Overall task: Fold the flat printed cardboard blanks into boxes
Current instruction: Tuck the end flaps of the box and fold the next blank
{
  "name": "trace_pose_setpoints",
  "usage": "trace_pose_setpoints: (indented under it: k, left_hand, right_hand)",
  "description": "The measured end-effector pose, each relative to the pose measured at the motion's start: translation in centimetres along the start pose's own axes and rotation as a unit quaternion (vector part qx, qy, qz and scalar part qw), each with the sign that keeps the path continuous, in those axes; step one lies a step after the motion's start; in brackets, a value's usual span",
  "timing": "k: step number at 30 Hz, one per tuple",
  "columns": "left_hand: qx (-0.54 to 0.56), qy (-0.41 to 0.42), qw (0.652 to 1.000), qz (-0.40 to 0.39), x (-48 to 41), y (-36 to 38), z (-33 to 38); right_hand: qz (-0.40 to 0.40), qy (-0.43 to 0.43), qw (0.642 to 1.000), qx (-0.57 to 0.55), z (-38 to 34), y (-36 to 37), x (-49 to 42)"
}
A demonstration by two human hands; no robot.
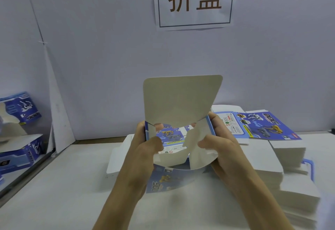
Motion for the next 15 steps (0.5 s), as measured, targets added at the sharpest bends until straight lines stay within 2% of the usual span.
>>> trace_pose_setpoints:
  k: [6, 10, 12, 15]
  left_hand:
    - [0.007, 0.018, 1.000, 0.018, 0.2, 0.3, 0.3]
    - [0.053, 0.122, 0.987, 0.094, 0.9, 0.2, 1.7]
    - [-0.001, 0.210, 0.973, 0.091, 1.9, 0.6, 2.8]
    - [-0.210, 0.282, 0.933, 0.077, 3.1, 2.3, 3.2]
  right_hand:
    - [0.029, 0.001, 0.999, -0.018, 0.0, -0.4, -0.1]
    - [0.121, -0.002, 0.990, -0.078, 0.3, -2.2, -0.7]
    - [0.147, -0.006, 0.982, -0.115, 0.4, -2.7, -0.7]
    - [0.174, 0.008, 0.977, -0.122, 0.7, -2.9, -0.6]
Point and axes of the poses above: each hand's wrist, its own x-axis away from the middle knuckle, its own y-axis out of the palm, z = x × y, the point moved 5 cm from there along -x, towards the middle knuckle, and after that the axes turned 1 degree about -y, right-handed, at the moved point
